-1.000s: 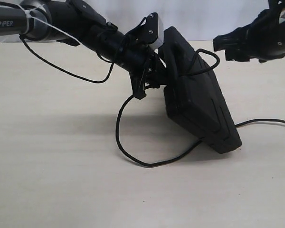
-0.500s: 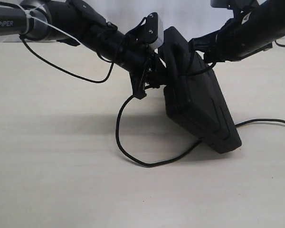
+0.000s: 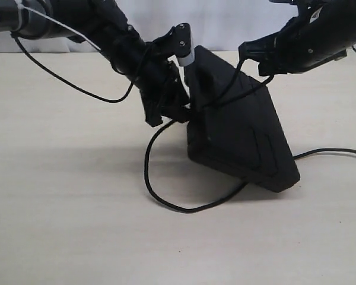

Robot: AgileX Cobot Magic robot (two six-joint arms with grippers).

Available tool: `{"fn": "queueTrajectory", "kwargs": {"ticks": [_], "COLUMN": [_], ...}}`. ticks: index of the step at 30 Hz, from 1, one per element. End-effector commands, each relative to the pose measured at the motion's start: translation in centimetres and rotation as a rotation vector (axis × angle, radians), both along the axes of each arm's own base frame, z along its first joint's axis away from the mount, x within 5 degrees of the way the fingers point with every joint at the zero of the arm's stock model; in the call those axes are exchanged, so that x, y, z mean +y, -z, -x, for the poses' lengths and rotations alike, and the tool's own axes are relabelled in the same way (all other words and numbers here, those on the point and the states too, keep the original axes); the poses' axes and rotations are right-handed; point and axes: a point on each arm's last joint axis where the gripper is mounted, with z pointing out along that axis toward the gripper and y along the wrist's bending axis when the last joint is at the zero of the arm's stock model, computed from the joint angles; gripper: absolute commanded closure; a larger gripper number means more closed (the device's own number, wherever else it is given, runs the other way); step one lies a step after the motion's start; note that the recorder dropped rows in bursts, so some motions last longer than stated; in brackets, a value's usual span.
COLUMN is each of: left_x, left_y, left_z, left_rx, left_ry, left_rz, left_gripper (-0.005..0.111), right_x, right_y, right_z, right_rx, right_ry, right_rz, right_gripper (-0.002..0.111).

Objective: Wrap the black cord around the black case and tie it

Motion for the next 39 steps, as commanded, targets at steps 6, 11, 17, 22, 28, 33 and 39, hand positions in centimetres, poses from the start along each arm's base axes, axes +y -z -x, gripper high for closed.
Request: {"fn": "queueTrajectory", "kwargs": {"ticks": [6,11,17,22,28,33,39], "left_x": [0.4,-0.3,-1.4,-2.1,-3.0,-3.9,-4.8], "left_y": [-5.7,-5.6,-4.1,-2.3,-0.1,2.0,3.0], "left_z": [2.7,2.3,1.5,1.0,-0.2,-1.1,-0.9], "left_rx": [0.015,-0.030,-0.040,0.001,-0.003,-0.045,-0.035], "left_ry": [0.078,0.110,0.142,0.132,0.071,-0.015,-0.009], "left_rz": [0.029,0.117,0.220,0.295,0.380,0.340,0.325], "left_gripper": [0.061,0.061,0.061,0.061,0.061,0.061,0.061], "right_x": [-0.1,0.0,-0.1,-0.1,-0.1,-0.1,-0.1], "right_y": [-0.4,-1.1,-1.4,-1.5,-1.5,-1.5,-1.5], "right_z": [0.2,0.6,0.8,0.8,0.8,0.8,0.8], "right_rx": [0.002,-0.014,-0.019,-0.024,-0.026,-0.022,-0.021], "right_ry": [-0.009,-0.009,-0.025,-0.025,-0.024,-0.025,-0.024], "right_rz": [0.009,-0.010,-0.002,-0.003,-0.003,-0.002,-0.004], "right_gripper": [0.104,0.104,0.104,0.104,0.104,0.104,0.103]}}
